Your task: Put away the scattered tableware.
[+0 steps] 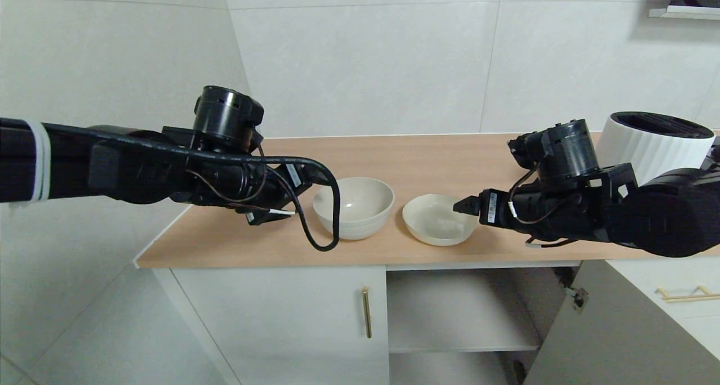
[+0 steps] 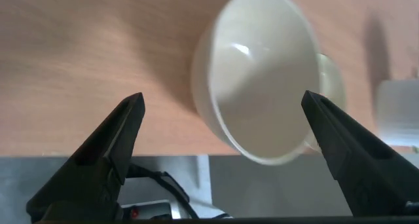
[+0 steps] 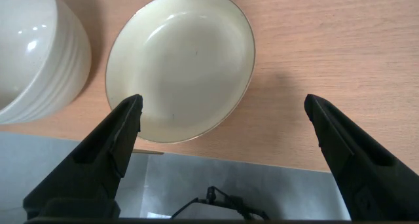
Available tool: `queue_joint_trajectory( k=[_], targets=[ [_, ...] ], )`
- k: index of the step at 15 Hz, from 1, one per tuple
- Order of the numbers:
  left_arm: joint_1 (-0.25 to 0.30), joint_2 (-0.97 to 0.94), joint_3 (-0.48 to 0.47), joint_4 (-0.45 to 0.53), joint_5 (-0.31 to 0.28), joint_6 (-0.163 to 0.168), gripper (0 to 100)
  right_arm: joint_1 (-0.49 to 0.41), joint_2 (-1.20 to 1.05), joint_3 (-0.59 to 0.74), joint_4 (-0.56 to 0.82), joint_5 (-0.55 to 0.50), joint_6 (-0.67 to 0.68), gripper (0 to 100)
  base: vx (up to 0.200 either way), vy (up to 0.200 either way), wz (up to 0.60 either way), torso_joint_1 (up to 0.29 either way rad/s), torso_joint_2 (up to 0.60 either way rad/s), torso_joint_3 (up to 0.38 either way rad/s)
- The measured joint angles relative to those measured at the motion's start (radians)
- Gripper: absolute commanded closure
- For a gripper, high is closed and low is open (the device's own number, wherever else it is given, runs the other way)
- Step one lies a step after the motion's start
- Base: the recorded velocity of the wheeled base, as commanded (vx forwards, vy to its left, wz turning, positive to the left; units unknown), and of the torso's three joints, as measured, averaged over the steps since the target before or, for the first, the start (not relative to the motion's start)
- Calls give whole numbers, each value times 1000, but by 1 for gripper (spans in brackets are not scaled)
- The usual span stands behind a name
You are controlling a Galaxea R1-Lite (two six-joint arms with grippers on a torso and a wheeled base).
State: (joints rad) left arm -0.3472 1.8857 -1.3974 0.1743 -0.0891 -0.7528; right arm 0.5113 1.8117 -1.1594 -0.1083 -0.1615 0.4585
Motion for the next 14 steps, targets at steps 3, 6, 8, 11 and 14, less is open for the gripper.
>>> queue_joint_trajectory(
  k=[3,6,8,11,14],
  targets=[
    [-1,53,-5,-30,7,-1,0,1,0,1,0,0,0,0,0,0,0,0,0,0],
    [-1,81,-6,-33,7,-1,0,1,0,1,0,0,0,0,0,0,0,0,0,0],
    [-1,89,-6,-33,6,-1,0,0,0,1,0,0,0,0,0,0,0,0,0,0],
    [-1,93,-6,-33,7,-2,100,1,0,2,0,0,0,0,0,0,0,0,0,0],
    [-1,91,-6,-34,7,-1,100,1,0,3,0,0,0,0,0,0,0,0,0,0]
  ],
)
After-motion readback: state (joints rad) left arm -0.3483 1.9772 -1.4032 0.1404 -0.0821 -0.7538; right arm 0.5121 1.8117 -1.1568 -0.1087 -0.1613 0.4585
